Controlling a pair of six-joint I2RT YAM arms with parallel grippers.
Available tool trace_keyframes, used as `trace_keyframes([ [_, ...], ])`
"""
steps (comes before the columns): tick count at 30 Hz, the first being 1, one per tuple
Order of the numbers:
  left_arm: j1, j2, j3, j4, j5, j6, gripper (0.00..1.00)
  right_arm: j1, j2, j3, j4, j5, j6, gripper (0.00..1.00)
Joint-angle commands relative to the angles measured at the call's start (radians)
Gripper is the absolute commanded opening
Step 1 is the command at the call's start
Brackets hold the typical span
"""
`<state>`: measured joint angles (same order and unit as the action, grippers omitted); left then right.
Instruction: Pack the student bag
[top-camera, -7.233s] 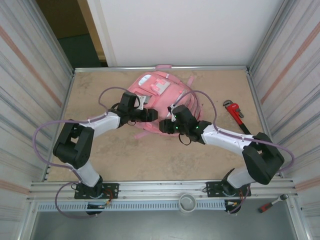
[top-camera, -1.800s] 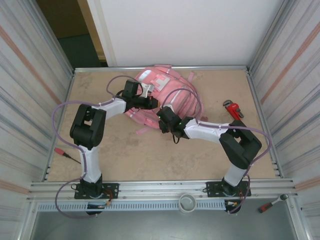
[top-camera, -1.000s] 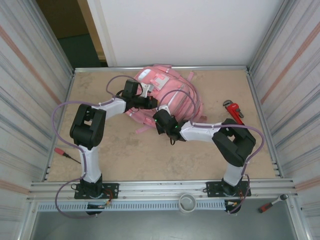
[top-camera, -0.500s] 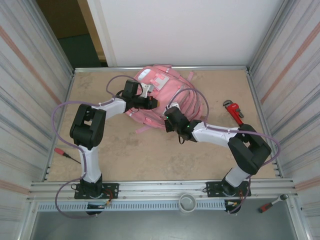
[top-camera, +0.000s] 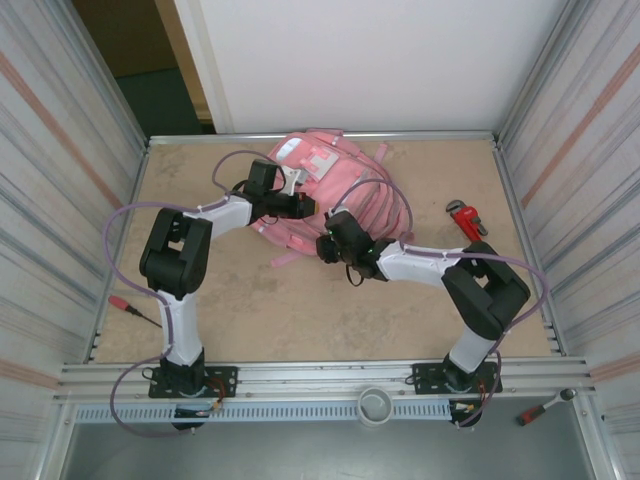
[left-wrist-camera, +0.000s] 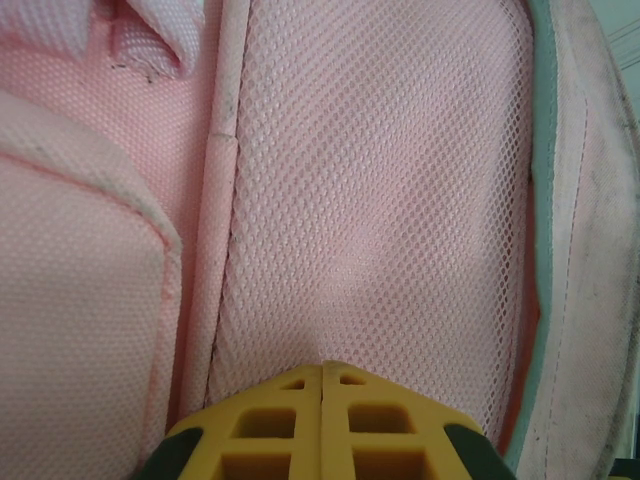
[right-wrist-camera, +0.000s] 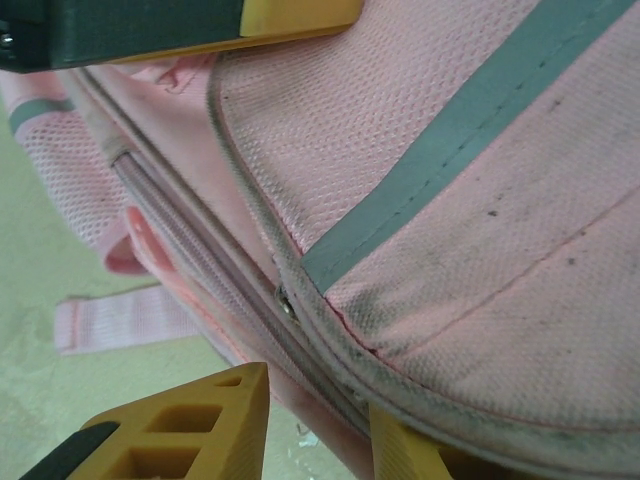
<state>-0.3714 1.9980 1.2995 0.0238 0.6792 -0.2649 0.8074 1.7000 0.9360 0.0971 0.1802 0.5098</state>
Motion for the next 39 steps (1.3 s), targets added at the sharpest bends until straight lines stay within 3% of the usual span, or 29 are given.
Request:
trace_keyframes([
  [1,0.018,0.028,-0.032,-0.122,-0.090,0.016,0.00,0.016,0.029,0.045,0.022,0.089,0.046,0.30],
  [12,0.015,0.030,-0.034,-0.119,-0.087,0.016,0.00,0.037,0.098,0.057,0.105,0.239,0.123,0.29],
  [20,0.014,0.026,-0.037,-0.118,-0.084,0.016,0.00,0.050,0.173,0.101,0.204,0.290,0.058,0.27],
  [29,0.014,0.028,-0.039,-0.117,-0.082,0.018,0.00,0.052,0.163,0.050,0.386,0.305,-0.060,0.01],
  [31,0.014,0.028,-0.039,-0.120,-0.083,0.019,0.00,0.050,0.132,0.025,0.412,0.281,-0.091,0.00],
  [35,0.015,0.025,-0.040,-0.120,-0.085,0.022,0.00,0.028,0.043,-0.029,0.391,0.218,-0.105,0.00],
  [39,0.019,0.024,-0.042,-0.124,-0.099,0.028,0.00,0.005,-0.014,-0.011,0.199,0.214,-0.045,0.00],
])
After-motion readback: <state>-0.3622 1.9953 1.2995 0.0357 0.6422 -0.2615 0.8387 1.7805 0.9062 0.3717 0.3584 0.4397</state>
